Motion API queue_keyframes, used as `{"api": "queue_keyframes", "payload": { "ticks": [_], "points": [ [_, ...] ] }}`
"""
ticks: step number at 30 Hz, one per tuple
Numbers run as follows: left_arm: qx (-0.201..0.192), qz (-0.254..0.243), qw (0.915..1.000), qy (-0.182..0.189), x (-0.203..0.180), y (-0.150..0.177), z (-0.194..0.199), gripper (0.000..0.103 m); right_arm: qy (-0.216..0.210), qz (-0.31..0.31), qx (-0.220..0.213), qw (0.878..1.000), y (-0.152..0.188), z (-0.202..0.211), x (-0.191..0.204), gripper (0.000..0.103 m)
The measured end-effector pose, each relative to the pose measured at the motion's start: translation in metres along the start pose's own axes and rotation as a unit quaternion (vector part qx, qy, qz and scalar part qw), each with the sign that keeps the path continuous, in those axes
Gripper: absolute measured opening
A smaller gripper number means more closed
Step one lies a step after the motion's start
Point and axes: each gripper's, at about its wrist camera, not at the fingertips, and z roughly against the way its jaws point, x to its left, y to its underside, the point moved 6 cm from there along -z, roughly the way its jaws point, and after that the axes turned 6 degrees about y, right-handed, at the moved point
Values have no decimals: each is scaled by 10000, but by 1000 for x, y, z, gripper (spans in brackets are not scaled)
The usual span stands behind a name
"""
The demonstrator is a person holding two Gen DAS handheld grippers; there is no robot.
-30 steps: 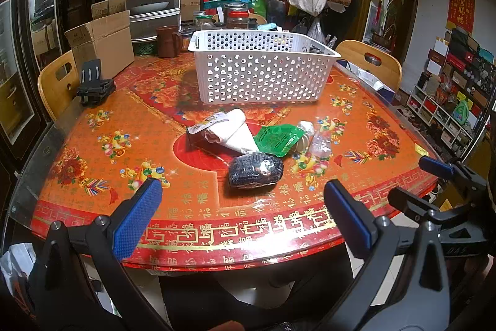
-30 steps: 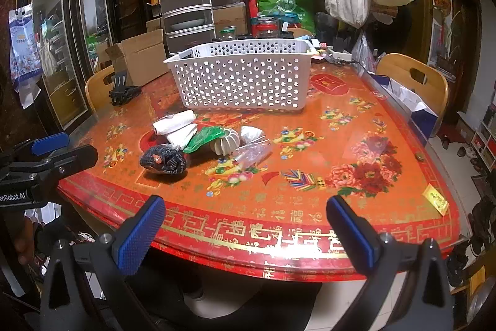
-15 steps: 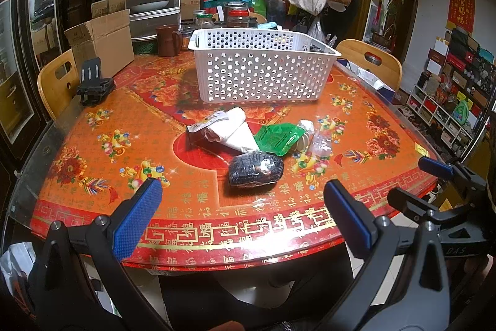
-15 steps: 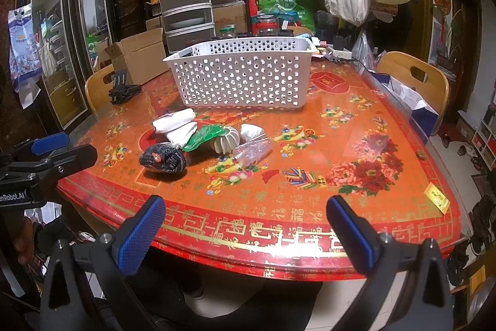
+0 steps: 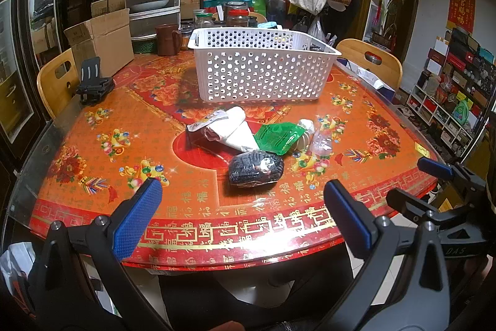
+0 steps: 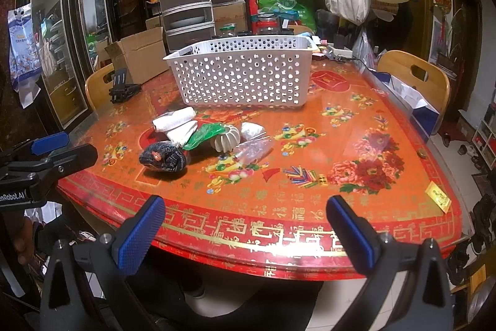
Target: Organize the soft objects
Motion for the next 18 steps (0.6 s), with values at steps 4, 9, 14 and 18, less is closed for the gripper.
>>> {"api": "queue_keyframes", "payload": {
  "ticks": [4,9,14,18],
  "points": [
    [-9,-20,10000,78,-1,3,-2,103,-37,-34,45,10000,2,-4,1,103],
    [-169,-84,9998,-95,6,6,-16,103,-73,-52,107,9999,0,-23,1,103],
    [-52,-35,9991,-408,21,11,-45,103,65,-79,243,9997,-1,-53,-6,103],
    [377,83,9991,-176,31,20,-74,103,-7,-70,443,9990,-1,-80,-6,103]
  ]
}}
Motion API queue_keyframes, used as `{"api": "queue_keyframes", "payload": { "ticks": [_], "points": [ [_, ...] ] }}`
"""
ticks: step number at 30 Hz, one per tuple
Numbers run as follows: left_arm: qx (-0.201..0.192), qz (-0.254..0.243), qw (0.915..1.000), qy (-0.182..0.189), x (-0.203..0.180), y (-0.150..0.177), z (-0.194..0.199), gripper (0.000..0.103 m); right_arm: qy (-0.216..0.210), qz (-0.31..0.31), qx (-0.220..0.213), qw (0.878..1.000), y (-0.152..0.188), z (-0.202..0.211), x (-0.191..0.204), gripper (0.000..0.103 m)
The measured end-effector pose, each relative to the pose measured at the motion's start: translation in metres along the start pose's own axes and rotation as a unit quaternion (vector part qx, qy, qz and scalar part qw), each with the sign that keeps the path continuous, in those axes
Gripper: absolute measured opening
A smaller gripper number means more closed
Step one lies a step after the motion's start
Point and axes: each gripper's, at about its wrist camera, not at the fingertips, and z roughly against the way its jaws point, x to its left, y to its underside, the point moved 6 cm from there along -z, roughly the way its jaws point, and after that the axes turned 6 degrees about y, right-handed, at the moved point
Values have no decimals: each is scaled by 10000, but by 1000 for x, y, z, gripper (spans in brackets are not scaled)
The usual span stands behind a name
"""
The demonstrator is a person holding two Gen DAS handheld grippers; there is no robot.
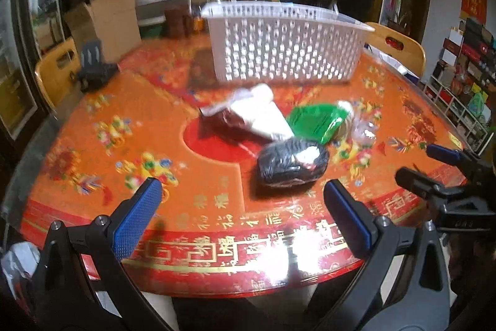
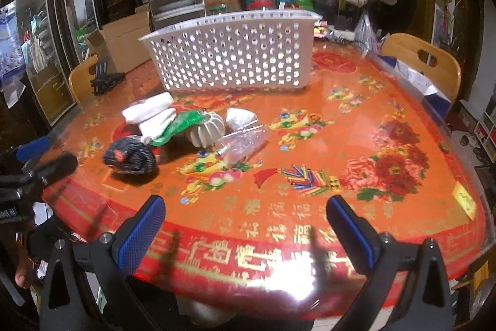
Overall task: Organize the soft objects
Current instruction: 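Reach the left gripper to the black mesh bundle and close on it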
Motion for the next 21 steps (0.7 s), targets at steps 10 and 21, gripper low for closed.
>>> {"api": "queue_keyframes", "payload": {
  "ticks": [10,21],
  "points": [
    [281,-267,9974,615,-20,1,-33,103,-244,-32,140,9996,-14,-25,0,100],
    [386,-127,9961,789,-23,-9,-59,100,-448,37,348,9984,-31,-52,4,80]
  ]
}}
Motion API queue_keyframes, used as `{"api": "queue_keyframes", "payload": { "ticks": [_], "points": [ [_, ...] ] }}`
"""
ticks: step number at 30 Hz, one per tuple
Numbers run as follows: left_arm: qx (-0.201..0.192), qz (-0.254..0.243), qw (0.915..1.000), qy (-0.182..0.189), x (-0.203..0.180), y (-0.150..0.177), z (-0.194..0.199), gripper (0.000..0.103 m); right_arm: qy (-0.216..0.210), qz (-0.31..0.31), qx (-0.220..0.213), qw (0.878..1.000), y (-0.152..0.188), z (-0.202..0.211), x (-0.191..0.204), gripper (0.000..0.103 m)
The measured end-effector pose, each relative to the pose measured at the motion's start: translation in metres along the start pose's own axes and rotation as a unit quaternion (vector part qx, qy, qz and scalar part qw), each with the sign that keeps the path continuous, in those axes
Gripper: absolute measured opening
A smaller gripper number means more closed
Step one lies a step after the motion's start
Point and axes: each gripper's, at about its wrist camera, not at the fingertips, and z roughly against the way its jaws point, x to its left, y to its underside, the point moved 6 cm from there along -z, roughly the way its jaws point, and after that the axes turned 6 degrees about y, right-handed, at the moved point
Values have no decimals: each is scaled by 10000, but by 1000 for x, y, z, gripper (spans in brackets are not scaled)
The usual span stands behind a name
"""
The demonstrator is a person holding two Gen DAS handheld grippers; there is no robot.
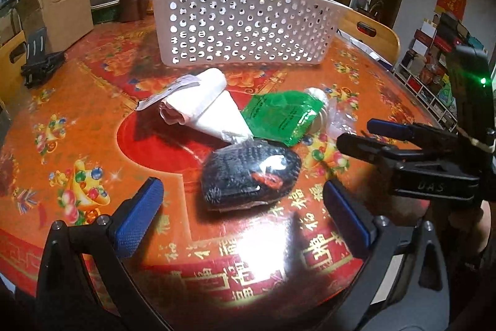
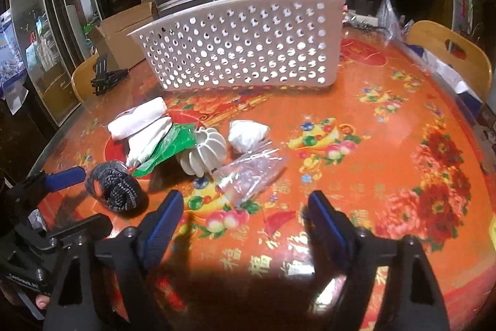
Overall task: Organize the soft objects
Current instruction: 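Reach the left gripper to the black mesh bundle and close on it, then lift the black bundle with the left gripper and release it into the basket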
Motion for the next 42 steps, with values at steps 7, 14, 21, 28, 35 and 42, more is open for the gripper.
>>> {"api": "queue_keyframes", "payload": {
  "ticks": [7,14,21,28,35,42],
  "points": [
    [32,13,10000,15,5,-3,-9,86,140,167,61,9997,-7,-11,8,74],
    [53,2,9999,103,7,-2,-15,76,286,232,132,9992,-12,-17,11,66],
    [26,-19,9999,124,7,0,-14,64,526,417,103,9977,-12,-19,13,52],
    [-34,-113,9998,133,3,2,-10,63,442,415,55,9981,-9,-16,10,51],
    [-172,-142,9997,138,0,0,0,61,327,301,-78,9990,-7,-5,4,50],
    [-323,-156,9993,82,2,-6,14,60,249,274,-366,9986,-11,17,0,50]
  ]
}}
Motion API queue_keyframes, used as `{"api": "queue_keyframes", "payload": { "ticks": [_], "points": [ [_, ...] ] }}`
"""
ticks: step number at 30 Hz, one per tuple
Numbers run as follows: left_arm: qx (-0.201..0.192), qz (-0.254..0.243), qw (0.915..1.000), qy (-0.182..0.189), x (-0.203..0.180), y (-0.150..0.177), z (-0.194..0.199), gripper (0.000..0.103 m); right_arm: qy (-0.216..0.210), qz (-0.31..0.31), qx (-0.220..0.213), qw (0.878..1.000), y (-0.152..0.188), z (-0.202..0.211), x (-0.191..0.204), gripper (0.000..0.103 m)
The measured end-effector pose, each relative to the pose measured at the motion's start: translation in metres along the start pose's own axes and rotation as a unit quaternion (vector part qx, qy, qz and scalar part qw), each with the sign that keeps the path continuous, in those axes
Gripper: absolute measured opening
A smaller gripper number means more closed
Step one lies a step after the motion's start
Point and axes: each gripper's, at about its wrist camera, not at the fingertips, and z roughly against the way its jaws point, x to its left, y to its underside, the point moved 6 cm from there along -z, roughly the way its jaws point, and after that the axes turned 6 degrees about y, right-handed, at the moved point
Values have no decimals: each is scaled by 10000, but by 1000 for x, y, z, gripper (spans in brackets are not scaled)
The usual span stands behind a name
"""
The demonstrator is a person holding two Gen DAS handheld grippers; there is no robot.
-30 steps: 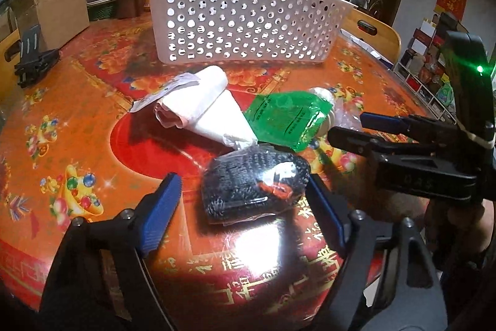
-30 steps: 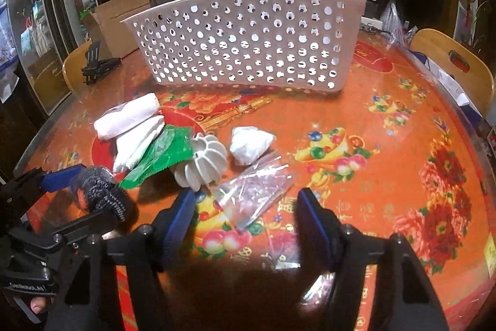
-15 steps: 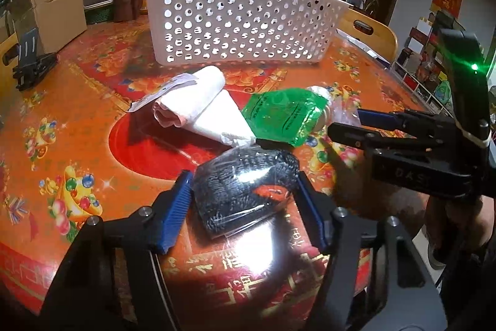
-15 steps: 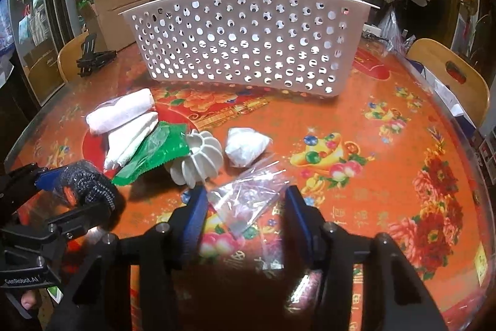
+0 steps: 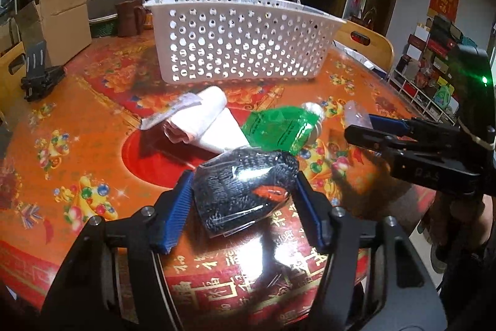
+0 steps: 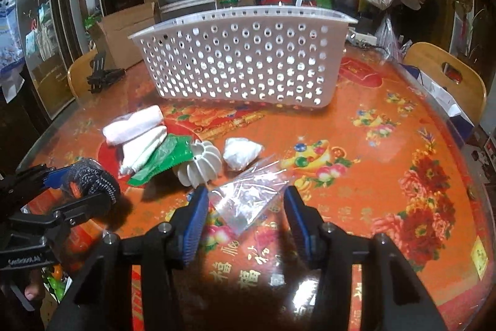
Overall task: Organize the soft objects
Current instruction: 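Lift the black bundle with the left gripper and release it into the basket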
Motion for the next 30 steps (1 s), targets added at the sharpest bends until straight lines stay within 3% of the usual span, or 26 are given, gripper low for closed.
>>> {"api": "queue_keyframes", "payload": {
  "ticks": [10,16,24,30],
  "points": [
    [-218,-88,9997,-23,5,-31,23,60,-53,60,-308,9995,-18,25,-4,50],
    [-445,-233,9987,-74,8,-70,41,60,-49,228,-592,9980,-54,43,-9,50],
    [-628,-313,9975,-24,16,-161,50,60,27,616,-931,9937,-126,54,-9,50],
    [-299,-129,9995,-3,28,-236,15,60,-13,609,-823,9947,-192,23,-17,50]
  ]
}}
